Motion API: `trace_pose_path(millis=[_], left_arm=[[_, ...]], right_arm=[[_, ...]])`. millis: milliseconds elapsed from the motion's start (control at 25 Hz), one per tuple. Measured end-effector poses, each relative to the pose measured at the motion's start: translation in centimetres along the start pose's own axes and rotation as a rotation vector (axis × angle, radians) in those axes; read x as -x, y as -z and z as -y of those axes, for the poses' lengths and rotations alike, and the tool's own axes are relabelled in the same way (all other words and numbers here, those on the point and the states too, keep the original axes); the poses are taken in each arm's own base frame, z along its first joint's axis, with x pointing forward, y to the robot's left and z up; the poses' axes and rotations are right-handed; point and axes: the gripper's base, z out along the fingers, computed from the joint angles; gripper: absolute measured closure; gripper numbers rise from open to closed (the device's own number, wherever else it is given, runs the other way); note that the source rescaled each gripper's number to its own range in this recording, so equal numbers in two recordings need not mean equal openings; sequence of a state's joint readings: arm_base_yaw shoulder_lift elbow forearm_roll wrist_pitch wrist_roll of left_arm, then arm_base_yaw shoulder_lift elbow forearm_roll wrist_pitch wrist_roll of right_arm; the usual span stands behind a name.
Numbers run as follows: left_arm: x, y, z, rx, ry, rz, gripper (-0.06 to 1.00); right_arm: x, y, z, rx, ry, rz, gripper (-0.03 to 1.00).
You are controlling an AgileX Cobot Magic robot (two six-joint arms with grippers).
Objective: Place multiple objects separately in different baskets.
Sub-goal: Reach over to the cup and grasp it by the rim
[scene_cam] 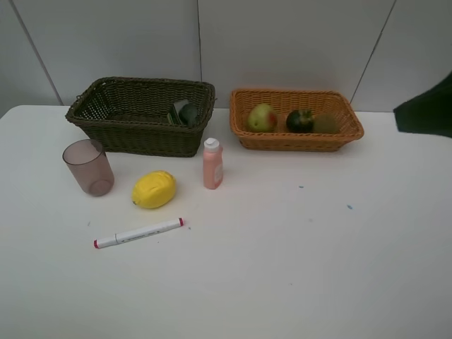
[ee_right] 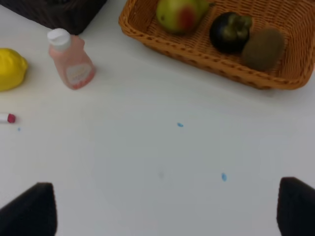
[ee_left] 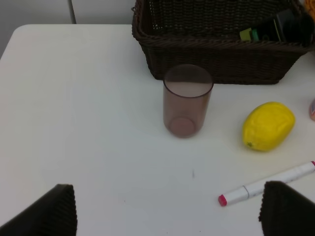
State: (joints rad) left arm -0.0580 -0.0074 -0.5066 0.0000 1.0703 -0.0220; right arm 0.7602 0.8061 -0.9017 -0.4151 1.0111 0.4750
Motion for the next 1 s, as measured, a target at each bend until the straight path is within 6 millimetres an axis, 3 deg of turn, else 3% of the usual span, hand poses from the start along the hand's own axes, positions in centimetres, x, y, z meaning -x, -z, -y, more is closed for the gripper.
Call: trace_pose_path(millis=[200, 480, 1000], left_arm=[[0.0, 0.0, 0.0, 0.0, 0.0, 0.0, -0.02], [0.0, 0.0, 0.0, 0.0, 0.0, 0.0, -0.02], [0.0, 0.0, 0.0, 0.0, 0.0, 0.0, -0.02]], right_arm=[[-4.5, 1.4, 1.3, 0.043, 0.025, 0.033, 0.0], [-9.6, 1.8, 2.0, 0.12, 0.13, 0.065, 0.0], [-13.0, 3.1, 1.9, 0.271, 0.285, 0.134, 0.0]])
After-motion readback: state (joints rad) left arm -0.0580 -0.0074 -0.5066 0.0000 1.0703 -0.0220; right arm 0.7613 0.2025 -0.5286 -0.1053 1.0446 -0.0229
